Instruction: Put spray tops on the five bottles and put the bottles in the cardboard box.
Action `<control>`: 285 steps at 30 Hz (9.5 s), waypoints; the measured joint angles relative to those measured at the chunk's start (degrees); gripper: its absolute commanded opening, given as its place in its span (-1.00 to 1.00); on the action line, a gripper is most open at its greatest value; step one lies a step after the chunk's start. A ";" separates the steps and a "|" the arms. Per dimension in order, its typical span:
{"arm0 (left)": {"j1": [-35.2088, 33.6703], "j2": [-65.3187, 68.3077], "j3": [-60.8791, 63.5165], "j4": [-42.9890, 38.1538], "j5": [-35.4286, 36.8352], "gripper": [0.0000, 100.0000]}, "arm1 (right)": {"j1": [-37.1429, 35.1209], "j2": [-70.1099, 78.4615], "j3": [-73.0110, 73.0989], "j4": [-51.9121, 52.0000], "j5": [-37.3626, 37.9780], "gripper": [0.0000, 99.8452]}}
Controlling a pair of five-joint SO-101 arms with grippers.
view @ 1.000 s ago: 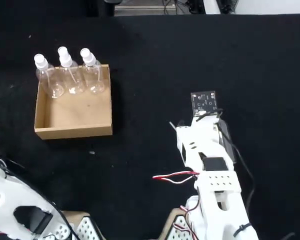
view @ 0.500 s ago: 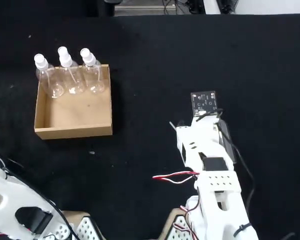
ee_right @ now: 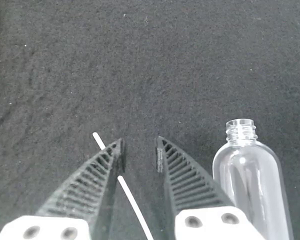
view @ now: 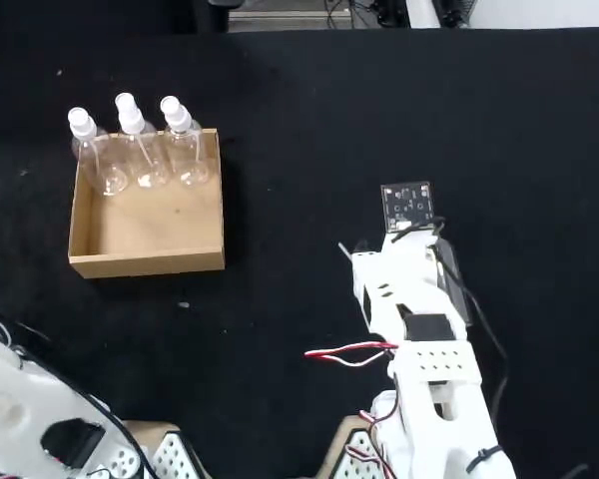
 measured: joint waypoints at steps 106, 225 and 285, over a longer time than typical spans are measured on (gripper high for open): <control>1.49 -34.37 -1.85 53.54 -4.84 -0.32 | 0.00 0.00 0.00 0.00 0.00 -0.84; 45.54 -36.92 1.85 57.93 -4.84 -0.94 | 0.00 0.00 0.00 0.00 0.00 -0.84; 45.54 -36.04 1.49 57.58 -4.84 -0.35 | 0.00 0.00 0.00 0.00 0.00 -0.84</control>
